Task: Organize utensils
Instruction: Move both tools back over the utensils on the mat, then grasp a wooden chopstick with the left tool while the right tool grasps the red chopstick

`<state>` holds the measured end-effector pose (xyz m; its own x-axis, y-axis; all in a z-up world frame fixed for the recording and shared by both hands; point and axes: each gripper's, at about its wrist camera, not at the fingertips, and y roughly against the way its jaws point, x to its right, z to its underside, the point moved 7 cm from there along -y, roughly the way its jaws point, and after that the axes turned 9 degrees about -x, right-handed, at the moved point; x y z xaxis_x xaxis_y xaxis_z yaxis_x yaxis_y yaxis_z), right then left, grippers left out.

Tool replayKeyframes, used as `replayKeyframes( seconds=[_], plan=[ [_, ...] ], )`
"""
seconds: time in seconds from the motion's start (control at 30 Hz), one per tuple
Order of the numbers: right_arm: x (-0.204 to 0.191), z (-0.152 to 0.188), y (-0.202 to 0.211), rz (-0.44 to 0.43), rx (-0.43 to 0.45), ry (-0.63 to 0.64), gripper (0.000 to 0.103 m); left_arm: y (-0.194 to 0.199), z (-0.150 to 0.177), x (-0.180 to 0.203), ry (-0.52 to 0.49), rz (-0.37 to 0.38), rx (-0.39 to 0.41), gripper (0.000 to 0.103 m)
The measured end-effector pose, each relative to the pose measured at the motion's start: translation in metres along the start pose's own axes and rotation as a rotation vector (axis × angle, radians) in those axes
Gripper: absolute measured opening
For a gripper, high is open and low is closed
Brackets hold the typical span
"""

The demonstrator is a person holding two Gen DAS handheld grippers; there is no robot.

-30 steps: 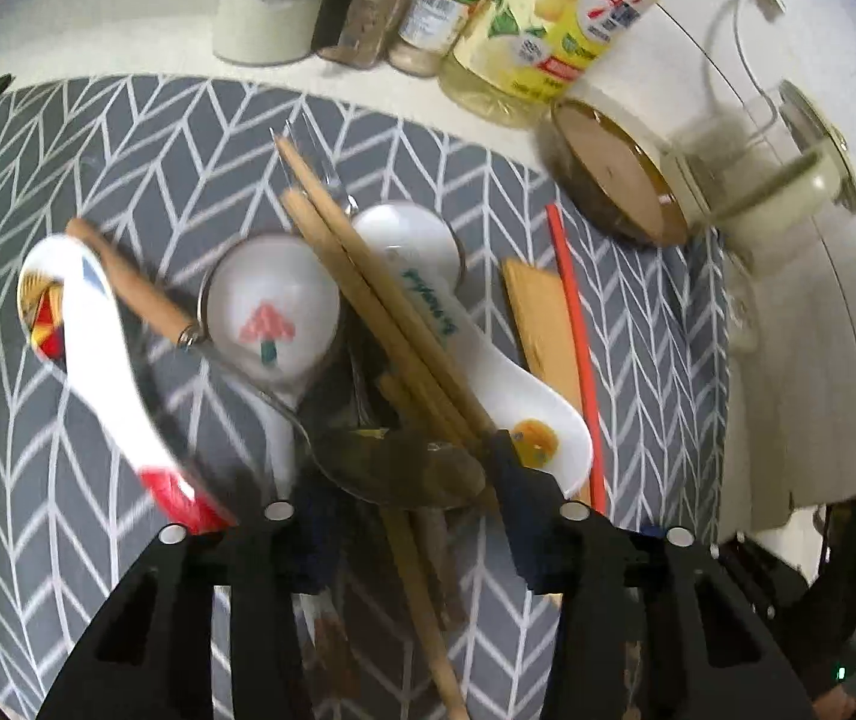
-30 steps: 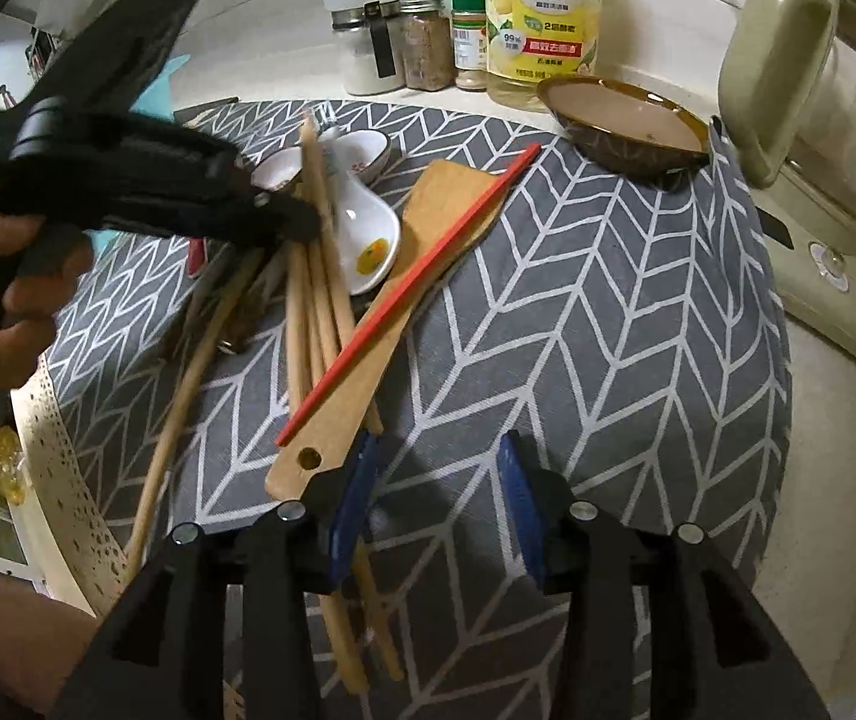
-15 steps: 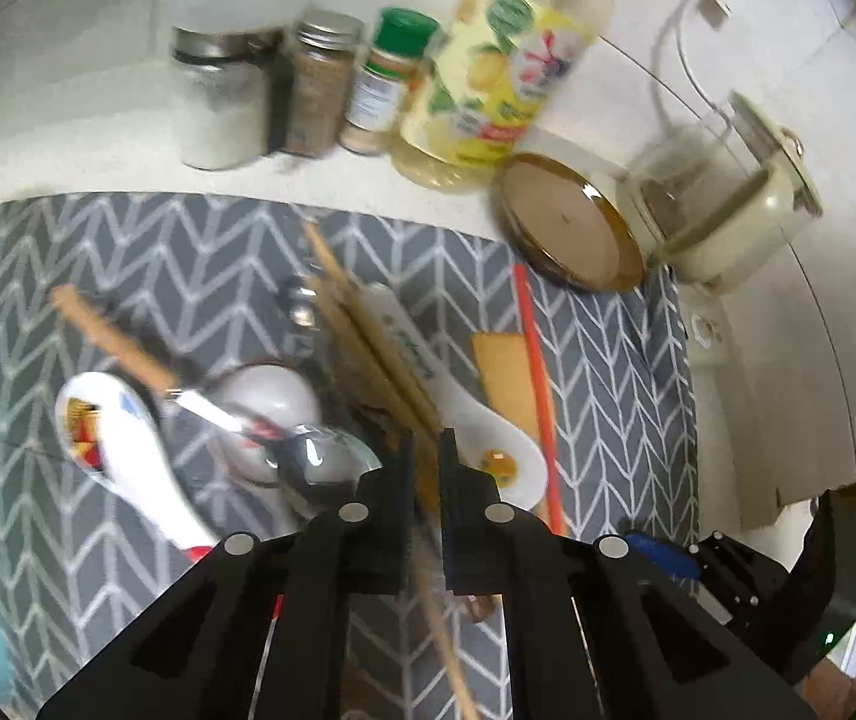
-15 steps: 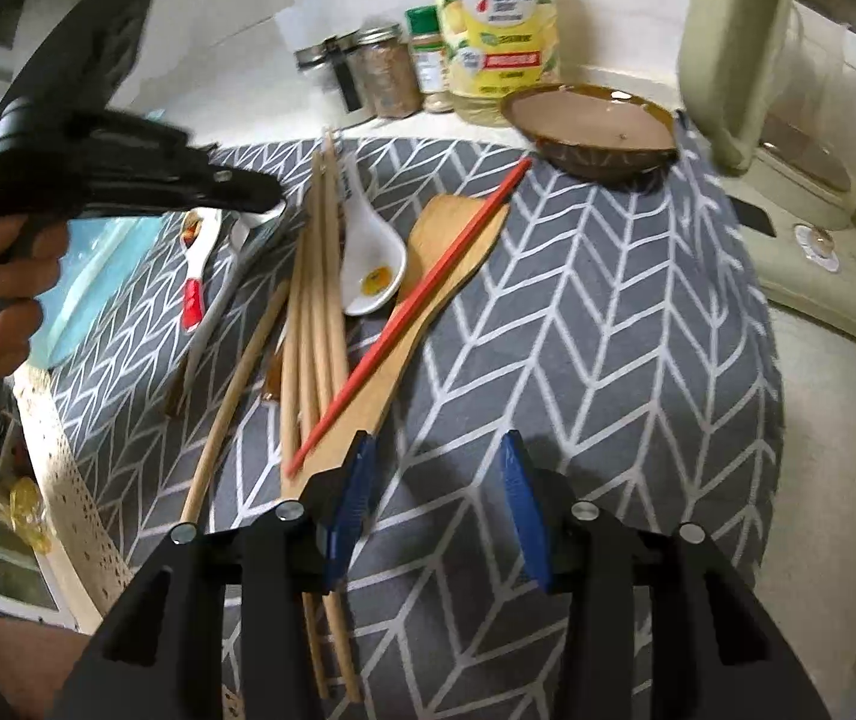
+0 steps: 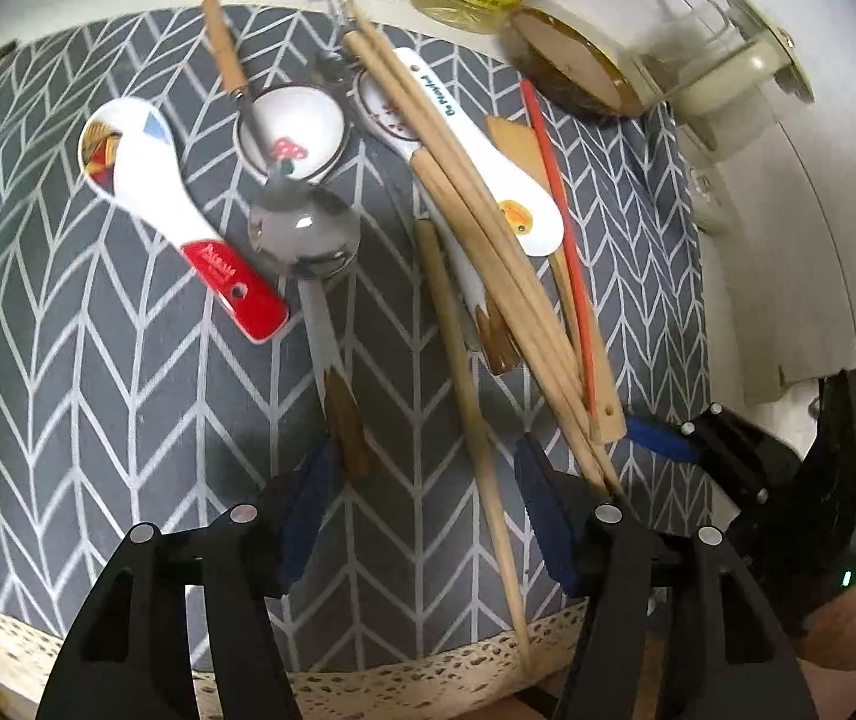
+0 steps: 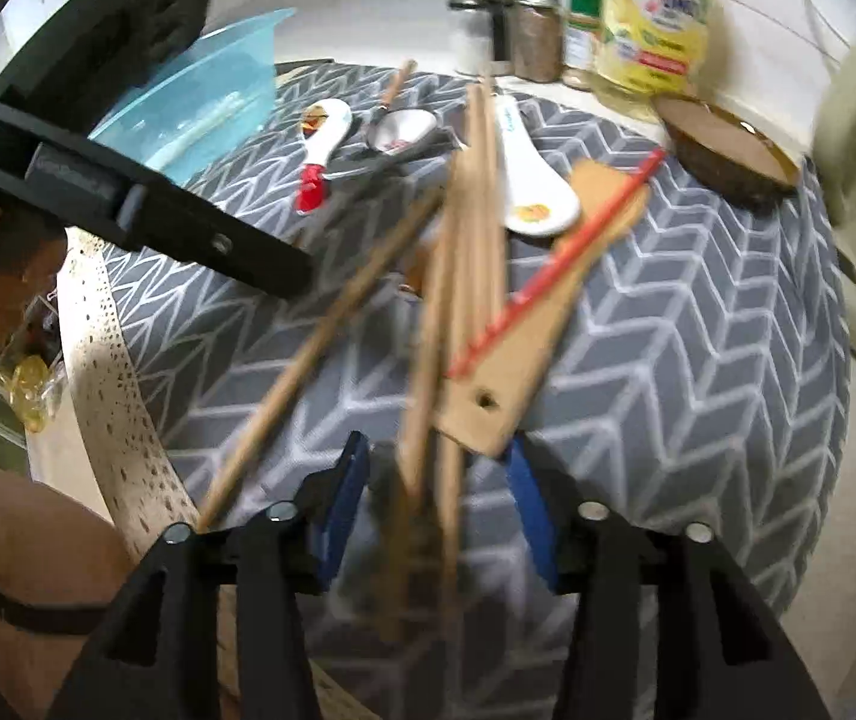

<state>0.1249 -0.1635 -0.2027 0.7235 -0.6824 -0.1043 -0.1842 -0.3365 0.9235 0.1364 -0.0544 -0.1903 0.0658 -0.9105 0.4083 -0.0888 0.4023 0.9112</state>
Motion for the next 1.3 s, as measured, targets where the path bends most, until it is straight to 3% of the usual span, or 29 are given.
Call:
replayKeyframes(
  seconds=[0.17, 0.23, 0.33, 0.4, 0.53, 0.7, 0.77, 0.83, 0.97, 1.0, 1.03, 1.07, 1.2, 1.3],
  plan=[
    [-0.026, -0.019, -0.01, -0.125, 0.029, 0.016, 0.049, -0.001, 0.003, -0.008, 0.038, 0.035, 0.002, 0.059],
    [-0.024, -0.018, -0.009, -0.137, 0.033, 0.017, 0.049, 0.0, 0.005, -0.008, 0.03, 0.032, 0.007, 0.059],
    [-0.004, -0.007, -0.002, -0.017, 0.044, -0.027, 0.048, 0.0, 0.01, -0.007, 0.013, -0.001, -0.006, 0.059],
    [0.014, 0.001, 0.004, 0.02, 0.044, -0.085, 0.047, -0.002, 0.013, -0.003, -0.006, -0.034, -0.025, 0.059],
    [0.045, 0.022, 0.015, 0.108, 0.045, -0.192, 0.032, -0.001, 0.021, 0.008, -0.056, -0.049, -0.047, 0.059],
    [0.065, 0.037, 0.025, 0.099, 0.05, -0.284, 0.031, -0.01, 0.027, 0.028, -0.131, -0.087, -0.086, 0.058],
    [0.066, 0.042, 0.031, 0.125, 0.056, -0.283, 0.031, -0.015, 0.033, 0.035, -0.156, -0.101, -0.113, 0.048],
    [0.07, 0.046, 0.033, 0.127, 0.054, -0.296, 0.031, -0.024, 0.037, 0.04, -0.17, -0.118, -0.137, 0.048],
    [0.077, 0.046, 0.036, 0.136, 0.063, -0.323, 0.031, -0.027, 0.032, 0.05, -0.189, -0.16, -0.09, 0.048],
    [0.078, 0.046, 0.037, 0.14, 0.066, -0.323, 0.031, -0.029, 0.031, 0.054, -0.205, -0.195, -0.071, 0.045],
    [0.078, 0.045, 0.039, 0.144, 0.072, -0.321, 0.031, -0.029, 0.031, 0.054, -0.22, -0.283, -0.057, 0.026],
    [0.078, 0.042, 0.042, 0.147, 0.08, -0.317, 0.031, -0.03, 0.03, 0.053, -0.221, -0.336, -0.047, 0.016],
    [0.079, 0.032, 0.052, 0.144, 0.116, -0.305, 0.031, -0.023, 0.026, 0.04, -0.128, -0.243, -0.039, 0.01],
    [0.076, 0.018, 0.054, 0.075, 0.147, -0.289, 0.031, -0.003, 0.024, 0.027, -0.08, -0.204, -0.005, 0.008]
  ],
)
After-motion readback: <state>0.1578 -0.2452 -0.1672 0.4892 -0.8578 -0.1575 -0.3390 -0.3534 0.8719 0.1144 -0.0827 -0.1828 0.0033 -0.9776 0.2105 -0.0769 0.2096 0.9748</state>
